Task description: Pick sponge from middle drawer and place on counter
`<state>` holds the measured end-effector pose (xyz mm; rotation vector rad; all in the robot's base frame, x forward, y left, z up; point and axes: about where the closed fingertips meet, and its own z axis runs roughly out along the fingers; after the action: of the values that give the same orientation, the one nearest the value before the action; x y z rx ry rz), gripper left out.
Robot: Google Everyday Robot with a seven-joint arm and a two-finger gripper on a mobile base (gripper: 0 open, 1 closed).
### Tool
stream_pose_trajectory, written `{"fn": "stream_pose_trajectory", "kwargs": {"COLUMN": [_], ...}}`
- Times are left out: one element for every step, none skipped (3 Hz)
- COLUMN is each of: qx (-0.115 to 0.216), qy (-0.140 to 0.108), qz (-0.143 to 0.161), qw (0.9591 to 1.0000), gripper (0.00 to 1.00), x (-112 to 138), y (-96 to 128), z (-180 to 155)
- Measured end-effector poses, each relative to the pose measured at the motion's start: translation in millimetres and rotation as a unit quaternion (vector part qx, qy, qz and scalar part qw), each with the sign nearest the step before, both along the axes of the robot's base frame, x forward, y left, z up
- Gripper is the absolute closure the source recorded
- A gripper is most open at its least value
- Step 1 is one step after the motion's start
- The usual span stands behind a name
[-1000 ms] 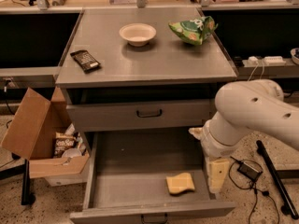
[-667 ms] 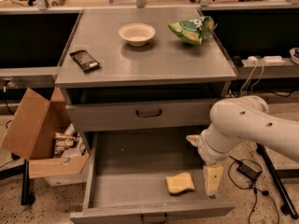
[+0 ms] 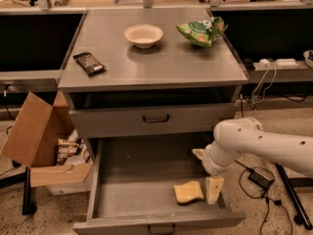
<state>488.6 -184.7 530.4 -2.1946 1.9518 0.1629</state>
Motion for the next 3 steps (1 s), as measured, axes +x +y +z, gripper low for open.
{"fn": "stream_pose_trajectory", "kwargs": {"qx": [0.015, 0.038, 0.038], "qy": [0.012, 0.033, 0.033], "qz": [-0.019, -0.029, -0.029], "qw": [0.9996, 0.9983, 0.9983], "gripper": [0.0, 0.0, 0.0], "x": [18, 32, 32], "y": [-1, 4, 4], "z": [-40, -79, -79]}}
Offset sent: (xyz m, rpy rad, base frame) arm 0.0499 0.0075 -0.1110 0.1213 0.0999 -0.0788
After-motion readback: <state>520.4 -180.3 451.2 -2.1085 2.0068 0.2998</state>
